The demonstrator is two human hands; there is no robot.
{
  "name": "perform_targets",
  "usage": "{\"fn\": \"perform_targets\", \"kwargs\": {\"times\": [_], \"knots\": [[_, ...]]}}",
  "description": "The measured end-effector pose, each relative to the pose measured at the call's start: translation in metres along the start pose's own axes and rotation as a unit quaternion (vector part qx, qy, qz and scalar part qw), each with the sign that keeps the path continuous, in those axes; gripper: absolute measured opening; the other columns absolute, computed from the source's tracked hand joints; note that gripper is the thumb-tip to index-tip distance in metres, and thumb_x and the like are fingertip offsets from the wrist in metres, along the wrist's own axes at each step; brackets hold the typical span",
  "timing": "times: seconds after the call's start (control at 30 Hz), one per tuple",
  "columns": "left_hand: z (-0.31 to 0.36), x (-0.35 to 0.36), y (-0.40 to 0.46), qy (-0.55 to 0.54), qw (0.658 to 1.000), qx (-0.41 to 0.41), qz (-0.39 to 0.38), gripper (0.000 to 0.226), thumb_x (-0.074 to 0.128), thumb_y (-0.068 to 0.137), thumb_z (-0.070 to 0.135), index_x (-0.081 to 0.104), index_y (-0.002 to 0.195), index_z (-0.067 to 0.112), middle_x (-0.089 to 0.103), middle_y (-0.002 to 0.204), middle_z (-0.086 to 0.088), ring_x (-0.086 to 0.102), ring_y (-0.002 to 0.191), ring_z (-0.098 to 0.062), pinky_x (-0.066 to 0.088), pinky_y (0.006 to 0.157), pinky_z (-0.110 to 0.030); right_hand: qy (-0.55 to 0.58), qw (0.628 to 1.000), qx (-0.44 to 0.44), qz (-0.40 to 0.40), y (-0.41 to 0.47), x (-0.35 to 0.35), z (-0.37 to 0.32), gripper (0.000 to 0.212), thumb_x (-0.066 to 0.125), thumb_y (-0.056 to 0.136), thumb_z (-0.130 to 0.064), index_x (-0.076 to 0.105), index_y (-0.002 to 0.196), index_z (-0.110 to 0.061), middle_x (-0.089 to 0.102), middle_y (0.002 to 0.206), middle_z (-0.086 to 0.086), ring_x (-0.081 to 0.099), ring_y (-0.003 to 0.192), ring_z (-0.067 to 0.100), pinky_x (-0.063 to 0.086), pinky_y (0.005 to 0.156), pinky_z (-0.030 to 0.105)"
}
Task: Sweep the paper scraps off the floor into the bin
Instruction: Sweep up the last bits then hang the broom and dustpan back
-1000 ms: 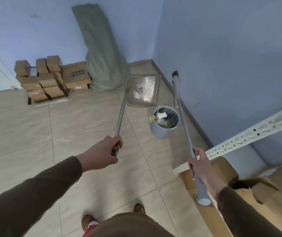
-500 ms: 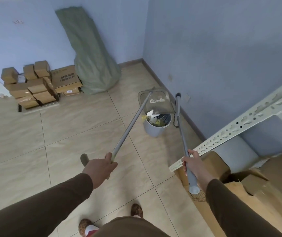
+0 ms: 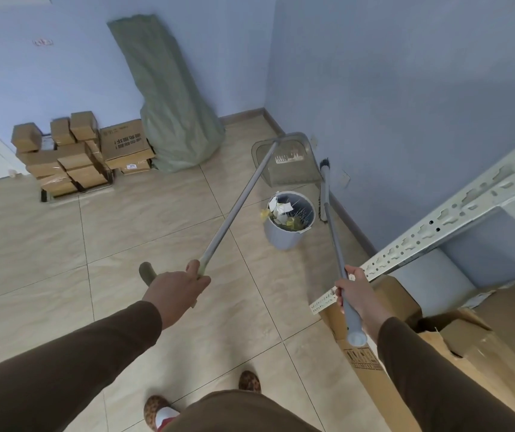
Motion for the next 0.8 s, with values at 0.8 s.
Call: {"fn": "perform_targets", "kwargs": {"times": [0.8], "knots": [[-0.084,0.007,-0.047,-0.618,0.761,-0.178,-0.088,0.028,0.055,0.083,-0.007,0.057,0.105,0.009,0.049,0.07,-0.007,0.038,0.047,-0.014,0.032,0.042,-0.024,-0.122,0.977,-0.086,-0.154,-0.025,0.07,-0.013,0.044,0.054,0.092,-0.009,0.05,0.127,-0.035,0.058,0.07,0.007,0.05,0.05,0.015,0.043,0.047,0.028]]}}
Point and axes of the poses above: each hand's wrist, its own y-axis towards the middle knuckle, its own x-axis out of the palm, z = x × y, the point moved 5 cm from there along y, towards the middle knuckle
